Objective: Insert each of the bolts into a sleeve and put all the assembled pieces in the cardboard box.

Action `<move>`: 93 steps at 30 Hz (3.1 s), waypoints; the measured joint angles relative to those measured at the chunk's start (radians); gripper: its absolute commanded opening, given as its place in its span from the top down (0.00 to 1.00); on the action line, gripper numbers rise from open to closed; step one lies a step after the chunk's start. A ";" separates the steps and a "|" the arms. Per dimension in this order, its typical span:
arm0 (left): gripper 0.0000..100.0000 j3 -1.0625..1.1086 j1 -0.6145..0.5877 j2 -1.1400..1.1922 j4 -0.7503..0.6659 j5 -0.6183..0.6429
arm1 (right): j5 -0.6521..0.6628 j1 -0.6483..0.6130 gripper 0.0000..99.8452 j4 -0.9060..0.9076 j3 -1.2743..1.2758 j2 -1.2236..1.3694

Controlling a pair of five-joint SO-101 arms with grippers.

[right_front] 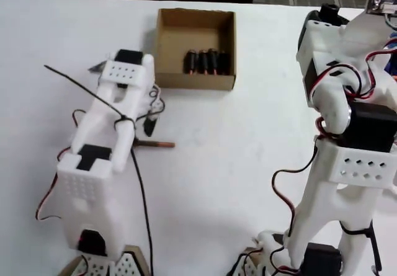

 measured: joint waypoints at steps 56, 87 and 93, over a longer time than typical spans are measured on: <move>0.85 -0.356 0.031 0.321 0.002 0.026 | 0.000 -0.037 0.98 0.005 0.020 0.000; 0.85 -0.272 0.054 0.316 -0.258 0.026 | 0.000 -0.092 0.98 -0.006 0.071 0.000; 0.85 -0.213 0.054 0.310 -0.304 0.026 | 0.000 -0.092 0.98 -0.006 0.071 0.000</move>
